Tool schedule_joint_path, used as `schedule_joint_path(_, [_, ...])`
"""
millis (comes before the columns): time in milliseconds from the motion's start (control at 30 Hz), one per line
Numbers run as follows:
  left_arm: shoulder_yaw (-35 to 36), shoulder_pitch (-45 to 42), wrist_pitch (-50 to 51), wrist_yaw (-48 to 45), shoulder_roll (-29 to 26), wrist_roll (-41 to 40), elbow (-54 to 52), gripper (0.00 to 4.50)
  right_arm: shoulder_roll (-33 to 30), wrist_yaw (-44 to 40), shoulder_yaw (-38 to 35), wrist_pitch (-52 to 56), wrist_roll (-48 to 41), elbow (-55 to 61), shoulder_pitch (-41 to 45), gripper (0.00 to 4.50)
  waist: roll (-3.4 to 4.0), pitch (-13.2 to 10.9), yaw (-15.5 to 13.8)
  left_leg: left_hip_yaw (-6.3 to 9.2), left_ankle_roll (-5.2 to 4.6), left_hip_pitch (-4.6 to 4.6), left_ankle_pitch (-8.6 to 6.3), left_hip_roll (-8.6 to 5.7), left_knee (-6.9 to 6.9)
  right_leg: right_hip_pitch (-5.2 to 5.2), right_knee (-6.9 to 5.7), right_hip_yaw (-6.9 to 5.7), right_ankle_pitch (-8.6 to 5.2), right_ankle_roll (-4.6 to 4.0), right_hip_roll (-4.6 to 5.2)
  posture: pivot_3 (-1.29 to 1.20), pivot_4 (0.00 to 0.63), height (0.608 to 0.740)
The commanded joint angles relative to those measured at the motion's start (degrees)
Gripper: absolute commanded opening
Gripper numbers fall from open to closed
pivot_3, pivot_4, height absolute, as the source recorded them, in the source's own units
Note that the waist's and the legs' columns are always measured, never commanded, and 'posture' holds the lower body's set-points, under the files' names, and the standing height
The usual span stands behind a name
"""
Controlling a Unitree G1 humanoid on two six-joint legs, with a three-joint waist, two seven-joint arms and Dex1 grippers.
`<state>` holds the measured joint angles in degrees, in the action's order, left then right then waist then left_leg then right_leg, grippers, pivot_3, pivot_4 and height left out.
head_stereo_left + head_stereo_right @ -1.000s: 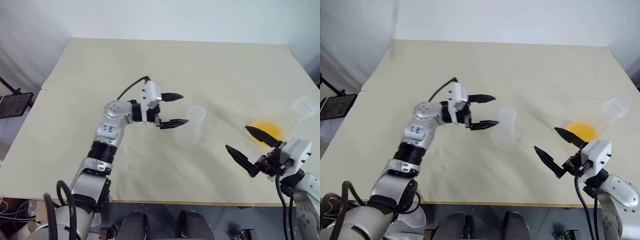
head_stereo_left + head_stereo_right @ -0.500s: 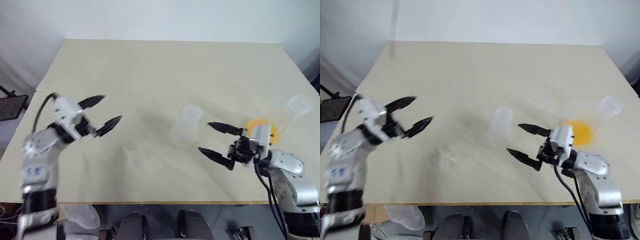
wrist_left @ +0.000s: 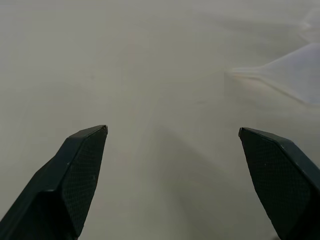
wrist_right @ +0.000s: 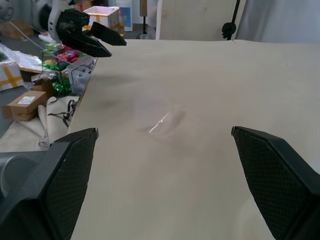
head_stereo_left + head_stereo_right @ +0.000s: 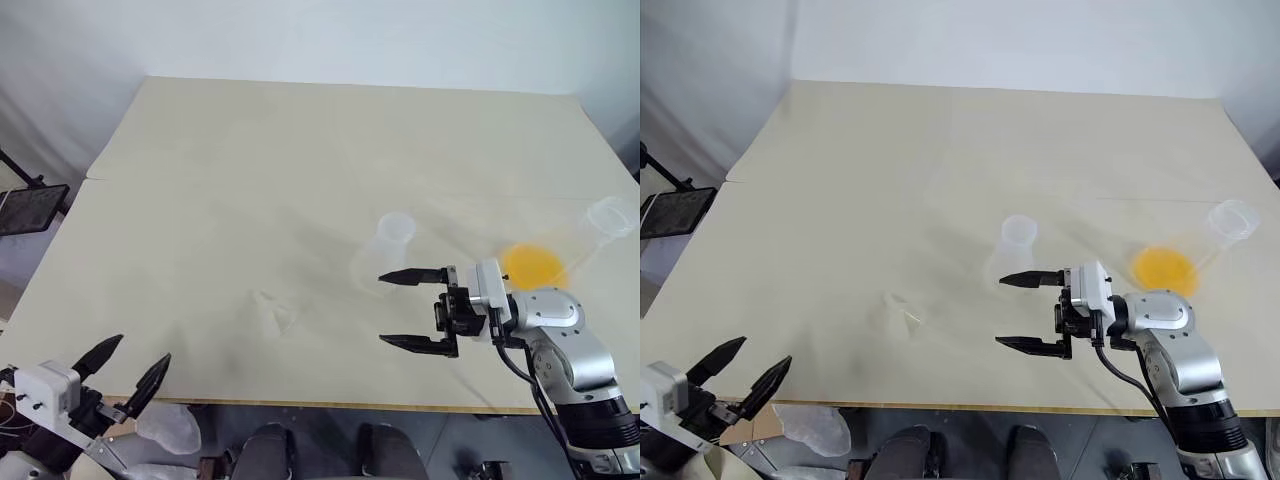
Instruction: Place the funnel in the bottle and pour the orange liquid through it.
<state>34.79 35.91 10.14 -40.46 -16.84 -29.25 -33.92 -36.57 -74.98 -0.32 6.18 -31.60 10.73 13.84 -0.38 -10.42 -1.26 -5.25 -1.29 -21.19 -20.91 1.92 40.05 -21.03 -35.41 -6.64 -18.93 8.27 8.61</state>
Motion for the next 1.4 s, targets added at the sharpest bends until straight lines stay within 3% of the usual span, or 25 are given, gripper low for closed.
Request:
schedule_joint_path(33, [-3.9, 1.48, 0.79, 1.44, -0.14, -0.48, -5.41, 4.47, -0.77, -0.38, -1.34, -0.37, -0.59, -0.3, 0.8, 4.5, 0.01, 0.01, 0.14, -0.03, 0.0, 0.0, 0.0, 0.0, 0.0, -0.01, 0.01, 0.01, 0.0, 0.0, 0.0, 0.0, 0.15, 0.74])
schedule_joint_path(233, [-16.78, -4.92, 4.08, 5.43, -1.5, 3.61, -7.69, 4.47, -1.04, 0.94, -2.43, -0.53, -0.32, -0.51, 0.55, 4.5, 0.06, 0.03, 0.06, -0.08, -0.01, 0.0, 0.0, 0.01, 0.0, -0.04, -0.01, 0.01, 0.0, -0.01, -0.03, 0.0, 0.15, 0.74])
schedule_joint_path(400, [-25.0, -12.9, 5.75, 9.76, -1.96, 9.72, -2.22, 4.47, -1.66, 2.52, -3.22, 0.0, -0.64, 1.5, -1.19, 4.5, 0.13, 0.07, 0.03, -0.1, -0.02, -0.01, 0.0, -0.02, -0.01, -0.1, -0.1, 0.01, 0.0, -0.01, -0.03, 0.0, 0.15, 0.74])
schedule_joint_path(667, [-26.29, -18.54, 5.27, 15.6, -2.11, 15.73, 4.45, 4.47, -2.37, 4.49, -4.84, 0.73, -1.16, 4.32, -4.76, 4.5, 0.13, 0.07, 0.1, -0.19, 0.0, -0.01, 0.01, -0.11, -0.02, -0.2, -0.15, -0.03, 0.0, 0.0, -0.07, 0.0, 0.15, 0.74])
schedule_joint_path(767, [-26.62, -19.33, 4.88, 14.47, -2.26, 14.49, 5.48, 3.92, -2.0, 5.36, -4.84, 0.35, -0.9, 4.71, -5.85, 4.5, 0.13, 0.07, 0.06, -0.18, 0.01, -0.01, 0.01, -0.07, 0.0, -0.2, -0.18, -0.03, 0.0, 0.0, -0.06, 0.0, 0.15, 0.74])
schedule_joint_path(1167, [-21.6, -20.15, 6.47, 9.71, -5.22, 6.77, 5.46, 0.15, -1.88, 6.98, -5.84, -3.46, 0.87, 4.0, -8.99, 4.5, 0.13, 0.07, -0.03, -0.17, 0.0, -0.02, 0.01, 0.0, -0.01, -0.21, -0.18, -0.01, 0.0, 0.0, -0.02, 0.0, 0.15, 0.74])
schedule_joint_path(1300, [-18.14, -24.8, 10.31, 5.98, -9.42, -0.28, 6.41, 0.04, -1.07, 9.61, -8.33, -5.15, 1.12, 5.64, -12.53, 4.5, 0.13, 0.07, -0.18, -0.13, 0.0, -0.02, 0.01, 0.01, 0.0, -0.18, -0.19, -0.03, 0.0, 0.0, -0.03, 0.0, 0.15, 0.74])
schedule_joint_path(1400, [-16.56, -33.17, 17.46, -0.08, -17.08, -8.25, 7.75, 0.04, 0.34, 13.8, -12.16, -5.86, 0.48, 7.77, -16.83, 4.5, 0.13, 0.07, -0.31, -0.08, 0.02, -0.05, 0.02, -0.02, 0.0, -0.2, -0.25, -0.03, 0.0, 0.0, -0.02, 0.0, 0.15, 0.74])
